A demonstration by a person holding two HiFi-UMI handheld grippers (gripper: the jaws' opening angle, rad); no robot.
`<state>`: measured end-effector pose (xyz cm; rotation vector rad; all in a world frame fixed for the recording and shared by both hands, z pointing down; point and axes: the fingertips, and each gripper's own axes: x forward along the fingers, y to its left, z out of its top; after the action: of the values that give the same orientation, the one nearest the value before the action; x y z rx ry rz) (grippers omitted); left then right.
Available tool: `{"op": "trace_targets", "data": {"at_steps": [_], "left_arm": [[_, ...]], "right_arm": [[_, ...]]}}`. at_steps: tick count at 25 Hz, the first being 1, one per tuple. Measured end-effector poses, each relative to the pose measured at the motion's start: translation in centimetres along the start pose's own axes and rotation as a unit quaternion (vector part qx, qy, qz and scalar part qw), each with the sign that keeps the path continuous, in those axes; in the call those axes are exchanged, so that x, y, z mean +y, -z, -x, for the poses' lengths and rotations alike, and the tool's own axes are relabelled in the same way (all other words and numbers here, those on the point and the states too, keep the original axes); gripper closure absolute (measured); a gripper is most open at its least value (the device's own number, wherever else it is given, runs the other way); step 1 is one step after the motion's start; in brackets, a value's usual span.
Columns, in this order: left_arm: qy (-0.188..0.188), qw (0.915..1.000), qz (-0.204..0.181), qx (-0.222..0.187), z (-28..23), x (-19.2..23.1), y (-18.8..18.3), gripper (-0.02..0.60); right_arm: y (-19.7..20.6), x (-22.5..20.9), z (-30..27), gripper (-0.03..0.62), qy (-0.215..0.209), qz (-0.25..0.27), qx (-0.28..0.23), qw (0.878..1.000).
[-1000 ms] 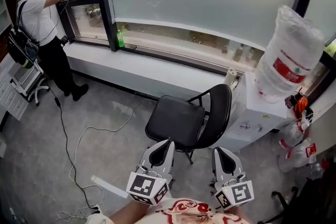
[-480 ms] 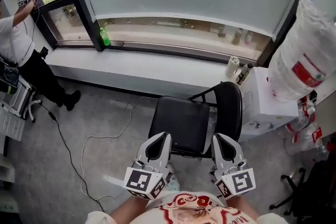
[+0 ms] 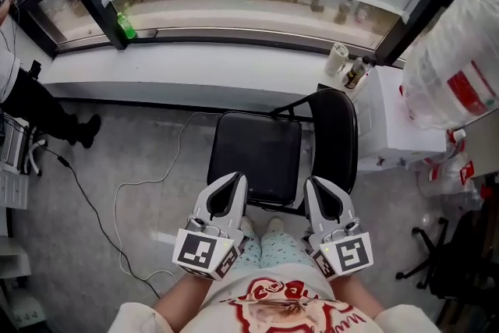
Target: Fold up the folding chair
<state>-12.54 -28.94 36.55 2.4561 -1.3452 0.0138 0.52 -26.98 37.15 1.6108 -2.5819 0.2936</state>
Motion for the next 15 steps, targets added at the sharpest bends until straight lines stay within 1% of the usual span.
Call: {"op": "trace_targets", "data": {"at_steps": [4, 8, 10, 12, 13, 15], "left_arm": [[0.006, 0.9999, 0.005, 0.012, -0.9, -1.0, 1.2, 0.581], [0.012, 0.9993, 0.016, 0.032, -2.0, -1.4, 3.3, 0.58], [0.016, 0.9991, 0.018, 0.035, -2.6, -1.6, 3.9, 0.58], [0.021, 0.9989, 0.014, 0.04, -3.1, -1.8, 4.3, 0.58], [0.023, 0.9987, 0.012, 0.043, -3.3, -1.9, 4.5, 0.58], [0.025, 0.9983, 0.009, 0.051, -3.6, -1.9, 5.1, 0.58]], "right_arm": [[0.5, -1.3, -0.1, 0.572, 0.0, -0.001, 0.009, 1.0], [1.6, -3.6, -0.1, 0.572, 0.023, 0.012, 0.016, 1.0], [2.3, -5.3, 0.0, 0.572, 0.043, 0.019, 0.027, 0.999], [3.2, -7.3, 0.2, 0.577, 0.071, 0.03, 0.044, 0.996], [3.8, -8.5, 0.4, 0.565, 0.087, 0.039, 0.056, 0.994], [5.6, -11.0, 0.8, 0.517, 0.115, 0.055, 0.088, 0.988]]}}
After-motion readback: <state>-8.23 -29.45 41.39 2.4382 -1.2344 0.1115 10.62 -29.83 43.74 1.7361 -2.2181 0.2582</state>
